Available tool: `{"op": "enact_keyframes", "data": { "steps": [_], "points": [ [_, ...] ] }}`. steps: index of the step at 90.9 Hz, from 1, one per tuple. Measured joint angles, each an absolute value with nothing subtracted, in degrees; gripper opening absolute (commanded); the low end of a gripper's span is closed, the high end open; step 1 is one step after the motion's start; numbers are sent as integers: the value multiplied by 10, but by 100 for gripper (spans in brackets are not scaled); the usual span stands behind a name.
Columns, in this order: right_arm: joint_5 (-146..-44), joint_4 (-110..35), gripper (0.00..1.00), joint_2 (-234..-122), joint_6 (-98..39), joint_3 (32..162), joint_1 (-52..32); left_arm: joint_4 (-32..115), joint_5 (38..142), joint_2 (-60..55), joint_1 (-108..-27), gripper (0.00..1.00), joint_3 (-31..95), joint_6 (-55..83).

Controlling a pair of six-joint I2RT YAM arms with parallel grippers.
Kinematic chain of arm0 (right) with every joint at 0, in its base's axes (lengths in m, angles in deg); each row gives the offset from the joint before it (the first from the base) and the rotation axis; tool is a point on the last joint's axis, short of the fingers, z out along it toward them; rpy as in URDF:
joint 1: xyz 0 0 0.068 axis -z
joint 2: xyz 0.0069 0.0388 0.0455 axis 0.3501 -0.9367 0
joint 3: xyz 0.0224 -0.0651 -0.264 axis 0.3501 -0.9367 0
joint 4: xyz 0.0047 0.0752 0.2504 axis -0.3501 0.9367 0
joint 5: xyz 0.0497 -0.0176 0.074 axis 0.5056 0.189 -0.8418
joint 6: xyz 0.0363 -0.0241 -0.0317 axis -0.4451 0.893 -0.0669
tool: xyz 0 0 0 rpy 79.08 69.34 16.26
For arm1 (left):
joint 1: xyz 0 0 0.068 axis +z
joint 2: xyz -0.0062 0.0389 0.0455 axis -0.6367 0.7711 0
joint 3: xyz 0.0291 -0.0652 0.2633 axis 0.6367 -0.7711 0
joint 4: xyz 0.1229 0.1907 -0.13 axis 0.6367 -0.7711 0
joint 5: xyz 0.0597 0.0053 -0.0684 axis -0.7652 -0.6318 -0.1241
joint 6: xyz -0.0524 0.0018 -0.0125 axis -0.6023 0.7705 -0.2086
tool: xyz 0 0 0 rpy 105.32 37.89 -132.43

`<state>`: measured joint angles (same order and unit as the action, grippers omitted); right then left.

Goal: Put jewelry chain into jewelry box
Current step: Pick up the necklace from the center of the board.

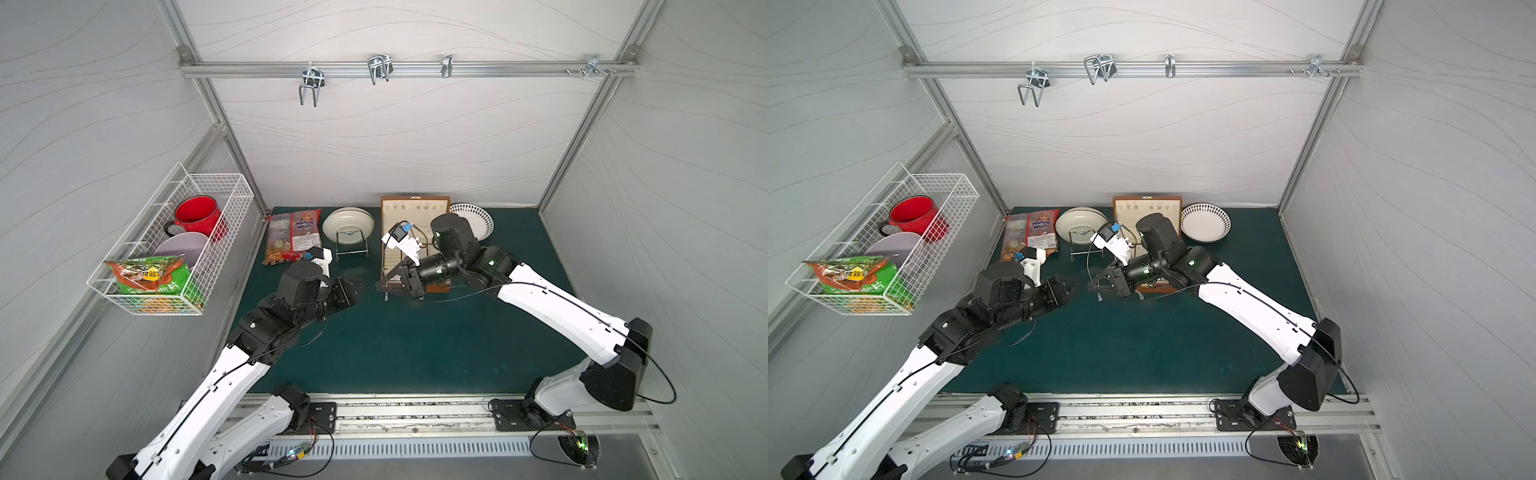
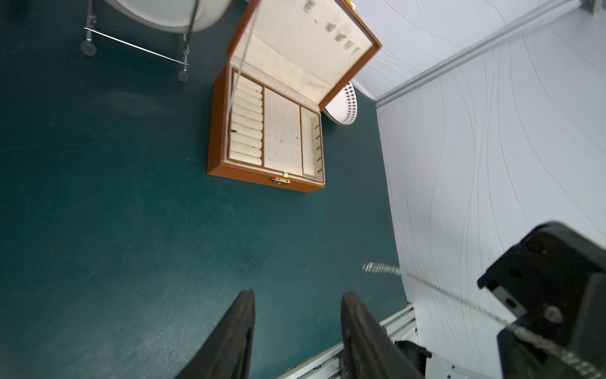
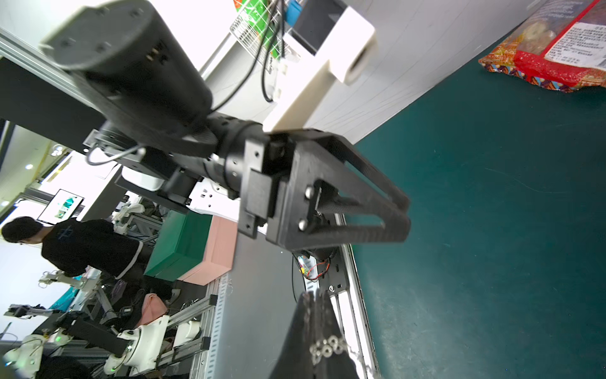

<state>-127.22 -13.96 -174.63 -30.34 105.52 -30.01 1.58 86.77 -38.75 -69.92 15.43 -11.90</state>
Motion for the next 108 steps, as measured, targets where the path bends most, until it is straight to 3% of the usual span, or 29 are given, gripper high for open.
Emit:
{"op": "enact_keyframes", "data": {
  "steps": [19, 28, 42, 97, 108],
  "points": [
    [-1284, -119, 0, -1746, -308, 1059, -287, 70, 940, -389, -699, 47, 128, -45],
    [-1286, -104, 0, -1746, -308, 1067, -283, 106, 976, -394, -699, 56, 107, -8],
    [-1289, -92, 0, -1746, -308, 1076, -283, 146, 1011, -404, -699, 58, 85, 35],
    [-1299, -74, 0, -1746, -308, 1088, -278, 254, 1062, -381, -699, 56, 68, 103],
    [-1305, -73, 0, -1746, -309, 1094, -278, 259, 1062, -377, -699, 51, 68, 107]
  ]
}}
